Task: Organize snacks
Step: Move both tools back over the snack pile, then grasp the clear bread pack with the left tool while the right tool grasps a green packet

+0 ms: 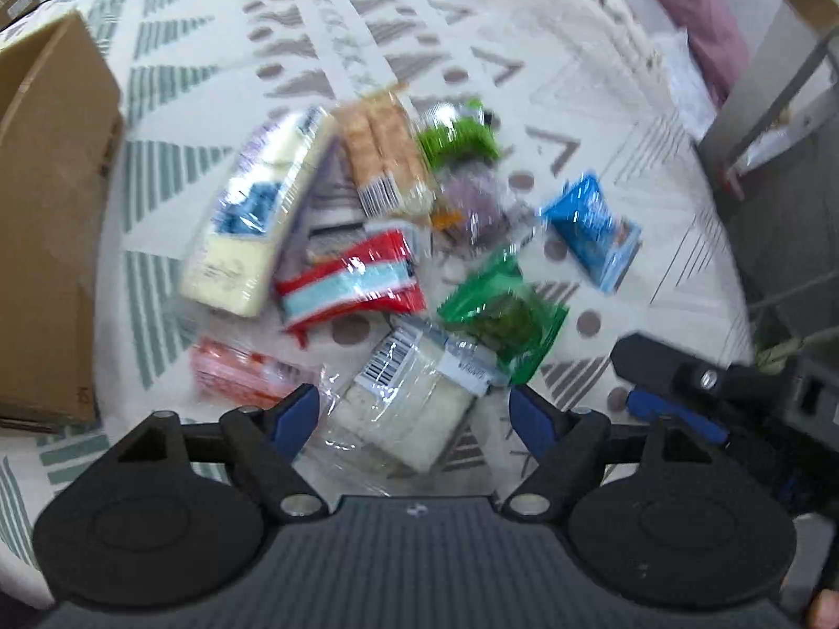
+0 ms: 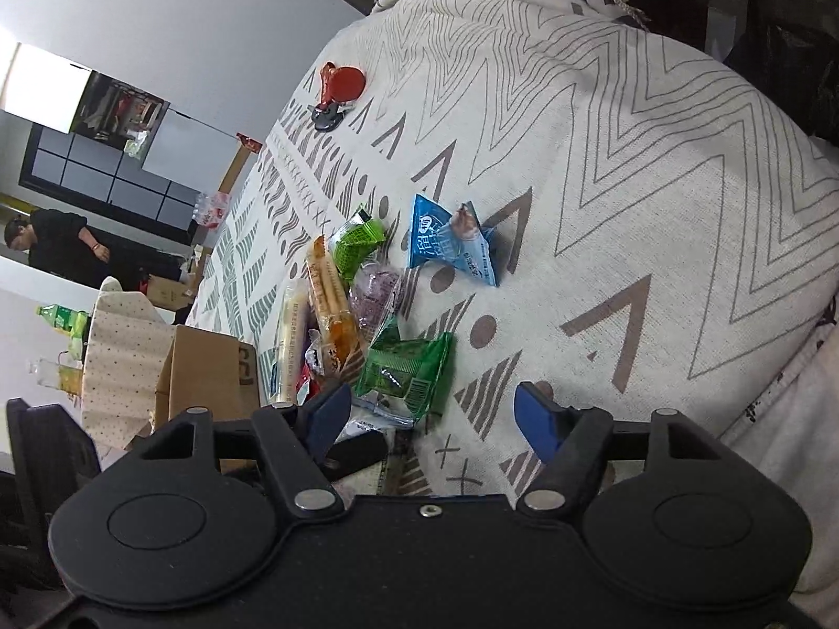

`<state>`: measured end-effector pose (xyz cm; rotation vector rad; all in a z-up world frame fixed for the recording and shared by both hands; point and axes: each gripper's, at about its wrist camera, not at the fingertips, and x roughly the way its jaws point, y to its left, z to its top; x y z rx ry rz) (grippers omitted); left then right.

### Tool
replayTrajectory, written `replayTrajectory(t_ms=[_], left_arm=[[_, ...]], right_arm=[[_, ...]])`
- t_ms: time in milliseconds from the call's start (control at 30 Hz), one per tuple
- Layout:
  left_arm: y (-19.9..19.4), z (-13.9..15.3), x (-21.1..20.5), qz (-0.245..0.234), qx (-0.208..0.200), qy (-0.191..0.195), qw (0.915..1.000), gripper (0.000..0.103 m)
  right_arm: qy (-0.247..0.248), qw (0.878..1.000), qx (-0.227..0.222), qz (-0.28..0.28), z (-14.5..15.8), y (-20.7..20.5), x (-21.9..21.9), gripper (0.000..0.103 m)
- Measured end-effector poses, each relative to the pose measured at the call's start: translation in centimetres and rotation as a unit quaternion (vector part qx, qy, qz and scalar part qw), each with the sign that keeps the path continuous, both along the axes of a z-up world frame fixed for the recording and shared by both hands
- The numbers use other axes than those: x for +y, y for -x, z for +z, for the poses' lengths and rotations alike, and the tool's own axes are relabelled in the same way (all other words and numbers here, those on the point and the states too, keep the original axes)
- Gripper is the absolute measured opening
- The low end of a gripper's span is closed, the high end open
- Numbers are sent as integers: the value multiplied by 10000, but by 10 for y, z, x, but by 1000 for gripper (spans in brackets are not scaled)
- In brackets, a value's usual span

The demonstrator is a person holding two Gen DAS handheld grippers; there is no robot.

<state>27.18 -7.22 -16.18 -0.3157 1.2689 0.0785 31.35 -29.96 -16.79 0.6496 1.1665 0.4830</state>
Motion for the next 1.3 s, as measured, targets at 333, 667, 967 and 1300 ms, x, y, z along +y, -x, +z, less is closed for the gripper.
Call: replayTrajectory(t_ms=[333, 667, 967, 1300], left_arm=[[0, -5, -1, -144, 253, -79, 9995, 47], [13, -4, 19, 57, 327, 206, 9992, 46], [34, -3, 36, 294, 417, 348, 9981, 45], [53, 20, 47, 409, 303, 279, 9983, 45]], right_arm=[[209, 9996, 29, 189, -3, -12, 22, 69], [818, 9955, -266, 396, -5, -16, 57, 70], [1283, 9891, -623, 362, -5, -12, 74, 59], [1464, 9829, -934, 615, 13, 15, 74, 35]])
